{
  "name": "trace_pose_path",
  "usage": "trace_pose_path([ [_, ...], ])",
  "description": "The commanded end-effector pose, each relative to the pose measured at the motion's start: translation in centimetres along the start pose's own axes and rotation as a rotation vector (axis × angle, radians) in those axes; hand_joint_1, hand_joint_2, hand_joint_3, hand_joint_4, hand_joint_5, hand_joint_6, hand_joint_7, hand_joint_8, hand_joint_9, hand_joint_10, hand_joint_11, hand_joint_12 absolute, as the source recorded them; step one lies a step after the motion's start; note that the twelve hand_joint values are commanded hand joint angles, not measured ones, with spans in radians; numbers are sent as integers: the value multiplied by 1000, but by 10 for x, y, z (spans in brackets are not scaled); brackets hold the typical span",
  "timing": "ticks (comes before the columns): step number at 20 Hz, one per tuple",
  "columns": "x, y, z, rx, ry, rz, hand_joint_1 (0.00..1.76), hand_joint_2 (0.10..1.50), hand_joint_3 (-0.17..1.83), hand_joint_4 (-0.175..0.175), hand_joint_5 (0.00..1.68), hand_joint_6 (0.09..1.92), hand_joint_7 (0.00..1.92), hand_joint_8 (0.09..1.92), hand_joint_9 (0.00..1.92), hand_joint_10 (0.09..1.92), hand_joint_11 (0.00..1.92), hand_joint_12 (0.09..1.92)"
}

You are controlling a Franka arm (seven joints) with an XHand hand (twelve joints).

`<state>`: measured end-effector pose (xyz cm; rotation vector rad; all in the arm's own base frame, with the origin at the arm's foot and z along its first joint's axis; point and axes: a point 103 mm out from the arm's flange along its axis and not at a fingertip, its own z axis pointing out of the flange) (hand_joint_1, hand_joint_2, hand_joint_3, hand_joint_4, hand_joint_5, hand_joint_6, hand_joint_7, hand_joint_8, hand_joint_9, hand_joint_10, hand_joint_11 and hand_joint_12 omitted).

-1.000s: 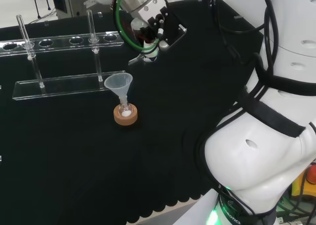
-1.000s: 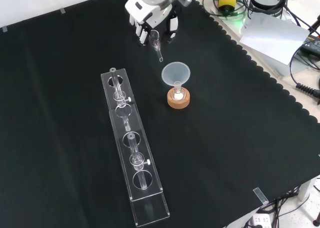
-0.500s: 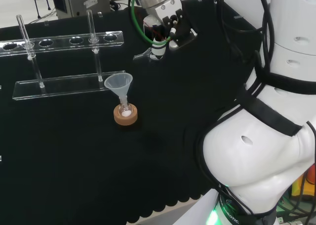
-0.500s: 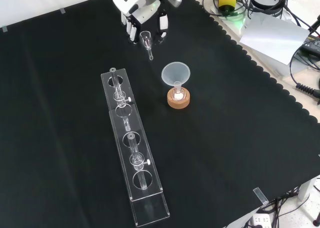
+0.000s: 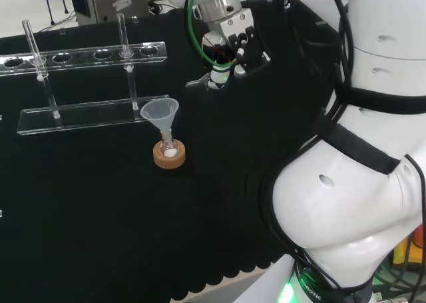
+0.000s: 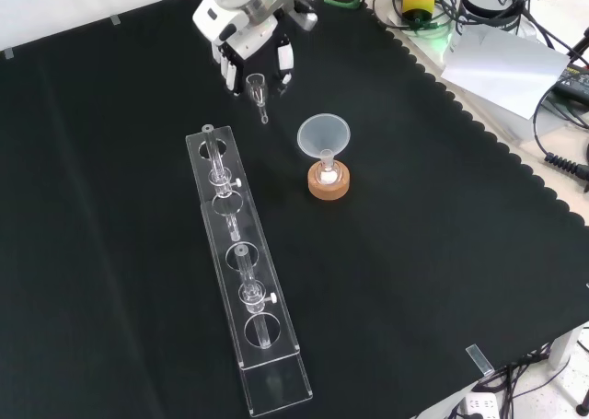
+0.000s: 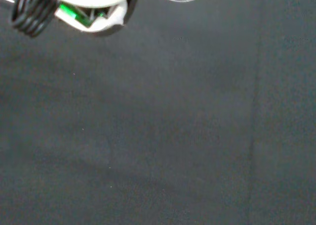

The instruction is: Put the weighing funnel back on the table.

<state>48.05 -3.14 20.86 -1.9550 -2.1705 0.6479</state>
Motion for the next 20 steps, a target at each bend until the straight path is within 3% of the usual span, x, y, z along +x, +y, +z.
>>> trace_pose_path([
  [1,-11,36,28,-14,45,-4,1123,583,834,175,1229,840,1091,483,1370,87,1147,842],
  [11,-15,68,61,-8,75,-34,1123,583,834,175,1229,839,1089,483,1369,87,1145,841],
  [20,-12,76,83,-24,97,-42,1123,584,833,175,1229,839,1088,485,1369,87,1144,841],
])
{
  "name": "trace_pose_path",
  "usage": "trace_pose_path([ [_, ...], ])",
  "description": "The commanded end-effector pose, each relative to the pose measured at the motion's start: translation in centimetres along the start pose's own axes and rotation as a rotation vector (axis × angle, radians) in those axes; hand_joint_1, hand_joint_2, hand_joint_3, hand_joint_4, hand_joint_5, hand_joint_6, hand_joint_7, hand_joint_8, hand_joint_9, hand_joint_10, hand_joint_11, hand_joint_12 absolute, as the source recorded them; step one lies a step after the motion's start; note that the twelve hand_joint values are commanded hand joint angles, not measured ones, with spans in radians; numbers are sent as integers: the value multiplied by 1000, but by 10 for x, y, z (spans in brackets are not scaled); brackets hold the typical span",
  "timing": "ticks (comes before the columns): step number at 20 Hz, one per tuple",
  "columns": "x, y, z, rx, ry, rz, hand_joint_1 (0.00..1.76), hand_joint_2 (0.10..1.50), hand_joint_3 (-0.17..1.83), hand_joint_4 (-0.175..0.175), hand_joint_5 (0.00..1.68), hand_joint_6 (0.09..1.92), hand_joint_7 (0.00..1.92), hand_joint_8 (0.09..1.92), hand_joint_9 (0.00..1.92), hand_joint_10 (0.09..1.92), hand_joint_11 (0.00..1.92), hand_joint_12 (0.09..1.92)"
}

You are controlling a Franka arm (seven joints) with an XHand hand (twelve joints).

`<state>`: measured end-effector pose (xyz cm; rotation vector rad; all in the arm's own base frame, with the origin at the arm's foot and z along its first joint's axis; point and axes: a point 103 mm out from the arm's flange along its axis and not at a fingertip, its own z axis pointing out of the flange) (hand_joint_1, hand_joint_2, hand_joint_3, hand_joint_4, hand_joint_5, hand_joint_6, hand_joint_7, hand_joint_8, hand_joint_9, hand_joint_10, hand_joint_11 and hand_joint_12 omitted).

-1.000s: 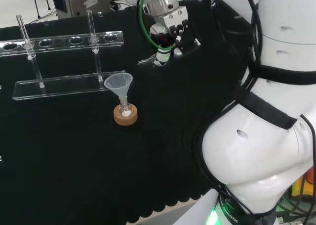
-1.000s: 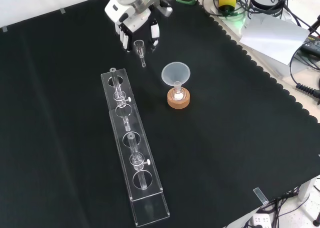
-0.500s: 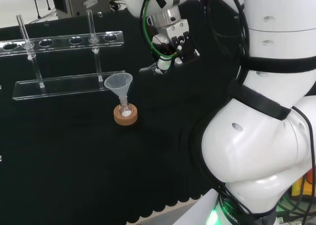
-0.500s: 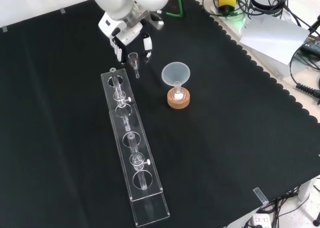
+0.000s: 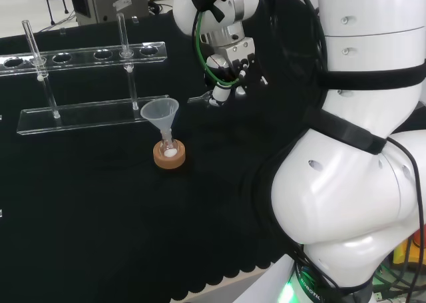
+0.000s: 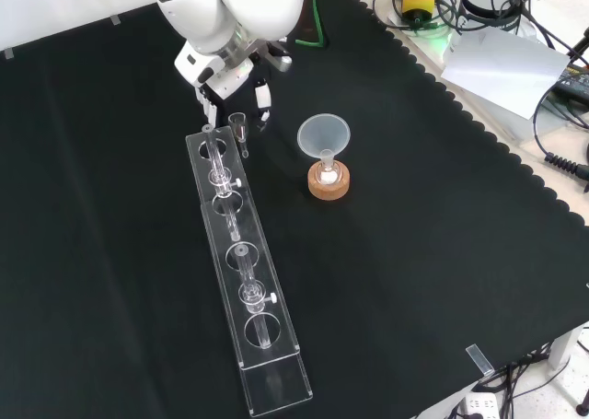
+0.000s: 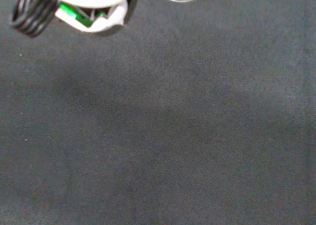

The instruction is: Put the weighing funnel back on the table.

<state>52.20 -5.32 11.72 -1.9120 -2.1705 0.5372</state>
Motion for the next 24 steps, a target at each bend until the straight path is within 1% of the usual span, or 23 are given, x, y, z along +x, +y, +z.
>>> trace_pose_path([
  [1,-1,1,16,-4,21,-8,1123,584,833,175,1229,839,1087,485,1369,87,1144,842],
  [2,-1,1,19,-5,23,-8,1123,584,833,175,1229,839,1087,485,1369,87,1143,842],
  [3,-9,-1,19,-2,35,-13,1123,584,833,175,1229,839,1087,485,1369,87,1143,842],
  [4,-11,-1,19,-3,33,-12,1123,584,832,175,1229,839,1087,485,1369,87,1143,842],
  [8,-1,-1,30,-20,16,-2,1123,584,832,175,1229,839,1086,485,1368,87,1143,842],
  [12,6,3,43,-13,8,-9,1123,585,831,175,1229,838,1084,486,1366,87,1143,842],
  [15,5,5,48,-12,10,-8,1123,585,831,175,1229,838,1082,486,1366,87,1143,843],
  [17,-2,3,48,-19,25,-10,1123,585,831,175,1229,838,1082,486,1366,87,1142,843],
  [20,-2,3,49,-28,7,-9,1123,585,830,175,1229,838,1080,487,1366,87,1142,843],
  [24,6,6,50,-34,-33,-4,1123,586,829,175,1228,838,1078,488,1365,87,1142,843],
])
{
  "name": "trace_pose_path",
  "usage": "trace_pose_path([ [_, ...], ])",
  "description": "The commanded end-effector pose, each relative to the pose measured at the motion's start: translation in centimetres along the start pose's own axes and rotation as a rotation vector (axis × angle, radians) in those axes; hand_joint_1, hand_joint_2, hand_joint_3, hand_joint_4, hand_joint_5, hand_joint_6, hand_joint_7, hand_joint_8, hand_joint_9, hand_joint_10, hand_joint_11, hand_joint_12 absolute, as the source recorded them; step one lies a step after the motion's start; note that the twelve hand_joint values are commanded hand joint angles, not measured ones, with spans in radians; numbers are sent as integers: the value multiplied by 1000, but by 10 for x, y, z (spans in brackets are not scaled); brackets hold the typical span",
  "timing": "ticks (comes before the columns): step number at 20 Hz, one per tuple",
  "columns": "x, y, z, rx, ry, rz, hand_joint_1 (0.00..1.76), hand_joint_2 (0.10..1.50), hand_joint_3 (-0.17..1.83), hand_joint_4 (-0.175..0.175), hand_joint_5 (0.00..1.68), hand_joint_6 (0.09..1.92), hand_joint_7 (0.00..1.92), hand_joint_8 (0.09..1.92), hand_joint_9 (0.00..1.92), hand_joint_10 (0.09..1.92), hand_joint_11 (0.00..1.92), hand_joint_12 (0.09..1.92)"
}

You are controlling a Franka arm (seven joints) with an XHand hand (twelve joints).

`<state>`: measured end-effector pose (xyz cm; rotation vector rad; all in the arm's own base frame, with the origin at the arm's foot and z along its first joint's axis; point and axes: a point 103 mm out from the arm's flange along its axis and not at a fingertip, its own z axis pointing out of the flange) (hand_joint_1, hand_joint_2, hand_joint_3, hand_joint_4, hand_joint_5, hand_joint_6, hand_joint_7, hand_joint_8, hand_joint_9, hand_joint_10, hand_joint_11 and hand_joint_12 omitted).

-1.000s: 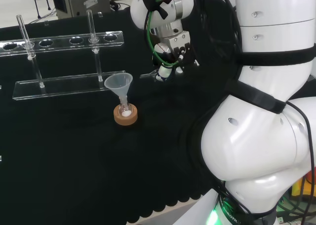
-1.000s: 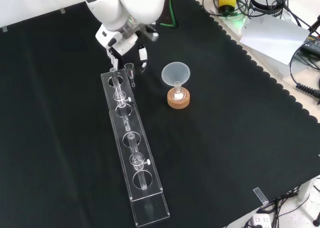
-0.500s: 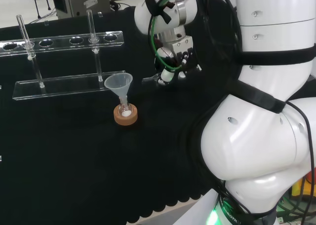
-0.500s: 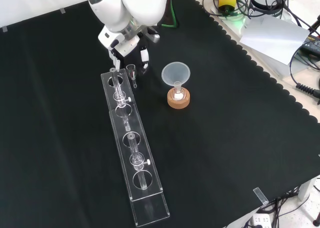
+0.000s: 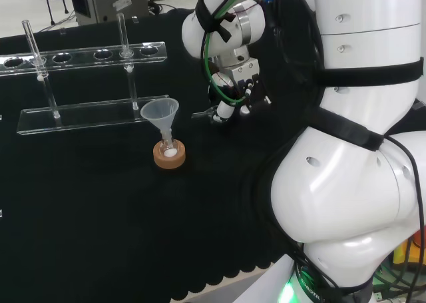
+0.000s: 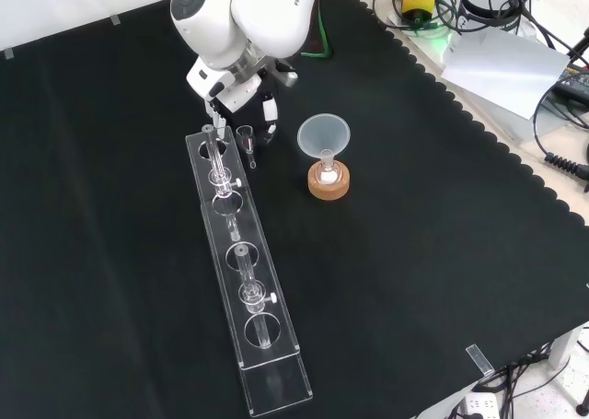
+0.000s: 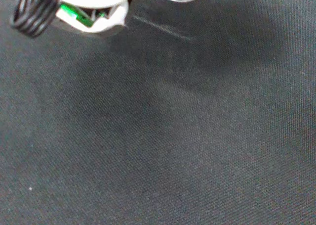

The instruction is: Put the weighing funnel back on the table.

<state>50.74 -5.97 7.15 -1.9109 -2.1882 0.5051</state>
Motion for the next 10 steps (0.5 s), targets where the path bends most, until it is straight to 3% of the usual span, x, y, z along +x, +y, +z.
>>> trace_pose_path([
  [1,9,2,3,-12,-47,6,1123,586,829,175,1228,838,1078,488,1365,87,1142,843],
  [10,16,3,-1,-21,-88,13,1121,588,826,175,1227,838,1073,490,1364,87,1142,843],
])
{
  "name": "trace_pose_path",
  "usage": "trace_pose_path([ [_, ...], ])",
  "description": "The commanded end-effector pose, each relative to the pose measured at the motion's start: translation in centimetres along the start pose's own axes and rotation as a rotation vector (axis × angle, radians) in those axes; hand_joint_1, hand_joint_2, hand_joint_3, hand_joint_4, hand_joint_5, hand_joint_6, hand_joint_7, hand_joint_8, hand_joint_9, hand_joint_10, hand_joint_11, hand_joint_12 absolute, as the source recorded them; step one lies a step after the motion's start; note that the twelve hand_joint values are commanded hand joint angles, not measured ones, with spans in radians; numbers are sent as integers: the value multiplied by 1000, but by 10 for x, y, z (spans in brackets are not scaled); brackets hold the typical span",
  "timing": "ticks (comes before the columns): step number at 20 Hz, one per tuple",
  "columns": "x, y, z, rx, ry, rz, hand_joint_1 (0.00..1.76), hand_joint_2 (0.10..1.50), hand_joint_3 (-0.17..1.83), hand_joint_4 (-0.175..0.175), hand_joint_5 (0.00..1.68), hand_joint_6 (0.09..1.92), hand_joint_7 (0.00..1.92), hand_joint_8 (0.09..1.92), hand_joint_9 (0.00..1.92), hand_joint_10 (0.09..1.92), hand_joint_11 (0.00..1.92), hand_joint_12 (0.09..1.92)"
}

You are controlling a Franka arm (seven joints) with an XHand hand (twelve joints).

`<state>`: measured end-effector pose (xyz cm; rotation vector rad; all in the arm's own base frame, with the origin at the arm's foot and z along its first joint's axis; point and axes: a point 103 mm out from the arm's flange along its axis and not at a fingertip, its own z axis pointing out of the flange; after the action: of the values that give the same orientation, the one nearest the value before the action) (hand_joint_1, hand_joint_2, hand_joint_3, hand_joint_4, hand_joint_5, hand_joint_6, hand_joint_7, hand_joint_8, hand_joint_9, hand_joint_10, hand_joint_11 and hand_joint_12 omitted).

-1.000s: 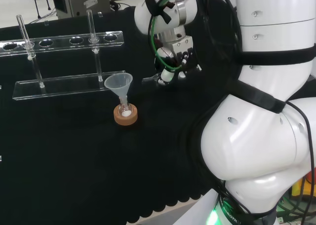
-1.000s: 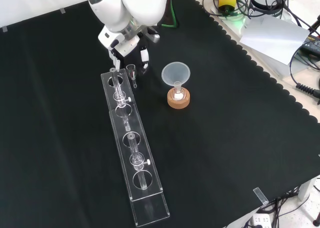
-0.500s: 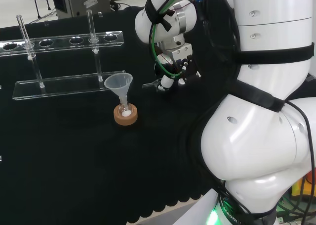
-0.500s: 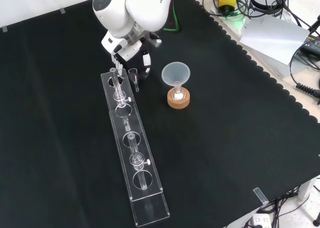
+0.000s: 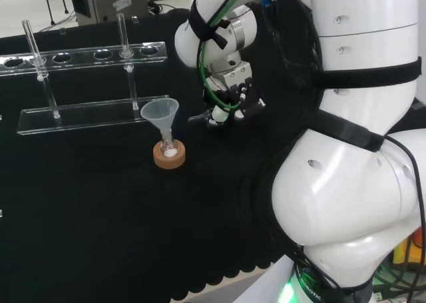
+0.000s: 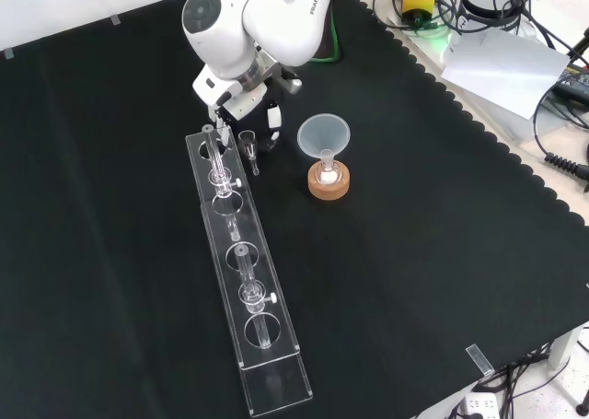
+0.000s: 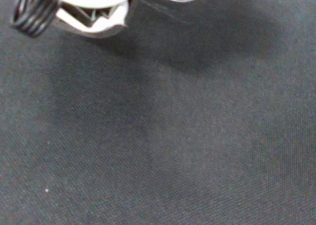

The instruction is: Put the weighing funnel back on the table.

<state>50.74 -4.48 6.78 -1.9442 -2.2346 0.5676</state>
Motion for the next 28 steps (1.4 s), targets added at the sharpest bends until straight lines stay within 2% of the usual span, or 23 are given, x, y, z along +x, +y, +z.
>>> trace_pose_path([
  [1,1,0,-3,0,-19,-1,1121,588,826,175,1227,838,1071,490,1364,87,1142,843],
  [3,1,-1,-3,5,-27,-5,1112,630,756,175,1210,830,1010,508,1340,87,1124,851],
  [5,2,-2,-4,14,-39,-1,1081,780,506,175,1149,831,868,570,1262,87,1044,902],
  [7,2,-3,-6,24,-55,4,985,764,443,72,936,792,694,639,1147,87,895,993],
  [8,2,-4,-7,32,-65,6,949,733,469,38,834,765,621,652,1083,87,809,1050],
  [9,2,-4,-8,43,-73,8,921,705,496,17,736,731,556,656,1020,87,715,1112],
  [12,3,-5,-11,68,-103,7,879,653,552,-12,551,627,409,665,887,87,522,1238],
  [15,3,-9,-13,97,-97,24,861,631,565,-30,459,524,307,673,818,87,447,1276],
  [18,-1,-14,-19,99,-88,36,845,624,558,-43,421,401,220,684,760,87,391,1298],
  [20,-5,-19,-28,79,-93,19,833,622,550,-49,407,332,196,687,735,87,363,1311],
  [28,-19,-54,-73,8,-130,81,817,625,530,-57,413,215,219,695,737,87,360,1321],
])
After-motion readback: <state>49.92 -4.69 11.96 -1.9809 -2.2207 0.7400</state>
